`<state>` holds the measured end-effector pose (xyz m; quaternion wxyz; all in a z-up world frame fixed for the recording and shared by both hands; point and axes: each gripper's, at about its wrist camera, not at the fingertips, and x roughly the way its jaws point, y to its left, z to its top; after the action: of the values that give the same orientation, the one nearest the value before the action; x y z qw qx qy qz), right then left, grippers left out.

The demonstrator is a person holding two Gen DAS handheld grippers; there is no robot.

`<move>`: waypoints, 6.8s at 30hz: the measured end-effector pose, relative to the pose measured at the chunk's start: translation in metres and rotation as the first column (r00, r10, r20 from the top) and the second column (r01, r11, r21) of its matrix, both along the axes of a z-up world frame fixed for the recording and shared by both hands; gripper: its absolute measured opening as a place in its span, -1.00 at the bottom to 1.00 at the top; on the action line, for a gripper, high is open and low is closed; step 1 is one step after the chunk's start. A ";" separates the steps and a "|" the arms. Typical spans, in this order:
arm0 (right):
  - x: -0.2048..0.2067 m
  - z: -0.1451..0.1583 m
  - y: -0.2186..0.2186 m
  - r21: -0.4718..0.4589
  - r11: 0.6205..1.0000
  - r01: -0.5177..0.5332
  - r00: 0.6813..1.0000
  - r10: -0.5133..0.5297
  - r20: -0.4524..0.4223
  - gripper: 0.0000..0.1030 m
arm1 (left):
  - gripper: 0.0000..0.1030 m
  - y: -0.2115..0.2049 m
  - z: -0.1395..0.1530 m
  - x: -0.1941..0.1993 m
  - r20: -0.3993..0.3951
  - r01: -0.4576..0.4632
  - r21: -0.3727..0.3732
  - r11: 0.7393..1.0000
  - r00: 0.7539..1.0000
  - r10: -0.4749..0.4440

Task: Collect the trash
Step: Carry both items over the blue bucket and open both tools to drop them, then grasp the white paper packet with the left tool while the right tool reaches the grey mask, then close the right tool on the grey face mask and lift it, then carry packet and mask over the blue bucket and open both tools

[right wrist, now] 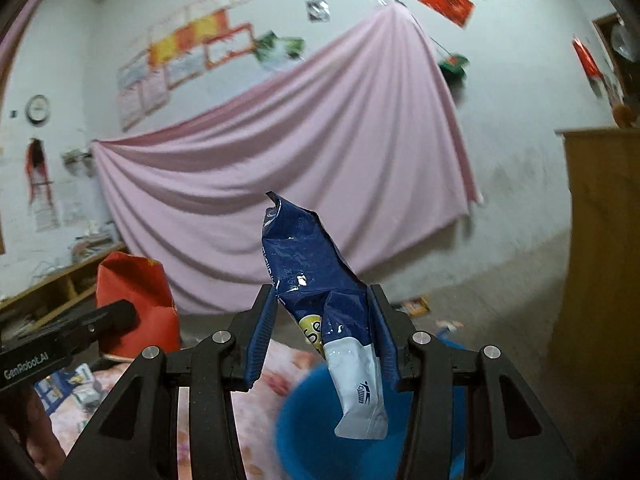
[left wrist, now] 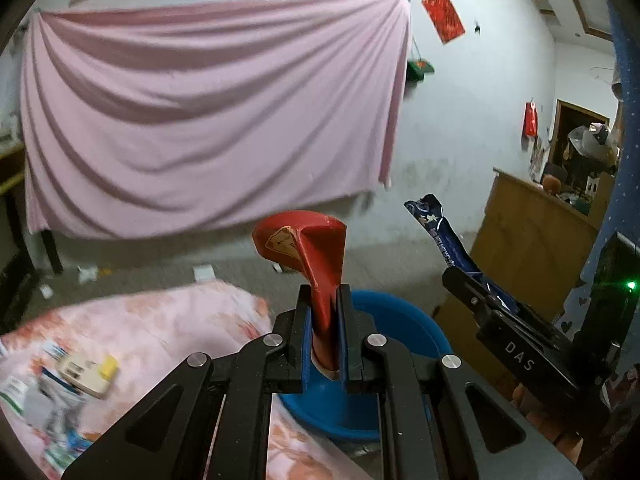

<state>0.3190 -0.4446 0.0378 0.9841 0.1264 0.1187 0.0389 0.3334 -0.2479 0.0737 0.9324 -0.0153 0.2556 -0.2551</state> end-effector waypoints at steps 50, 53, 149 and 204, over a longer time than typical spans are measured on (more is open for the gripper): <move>-0.030 0.022 0.094 -0.143 0.977 -0.160 0.963 0.186 0.193 1.00 | 0.96 0.198 0.003 -0.086 0.235 -0.517 -0.123 0.847 0.814 0.531; -0.032 0.022 0.112 -0.167 0.966 -0.195 0.952 0.227 0.203 1.00 | 0.96 0.219 -0.001 -0.098 0.238 -0.546 -0.128 0.828 0.793 0.560; 0.048 -0.066 0.339 -0.047 0.603 -0.796 0.555 0.699 -0.451 0.06 | -0.91 0.348 -0.105 -0.083 -0.301 -0.627 0.006 0.779 0.742 0.599; -0.029 0.028 0.087 -0.094 0.950 -0.297 0.914 0.312 0.260 -0.72 | -0.91 0.079 0.028 -0.063 0.290 -0.154 0.000 0.988 0.945 0.148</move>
<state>0.2901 -0.3571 0.0658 0.9759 0.0741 0.0019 0.2055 0.2706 -0.1690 0.1022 0.9766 0.0131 0.1174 -0.1795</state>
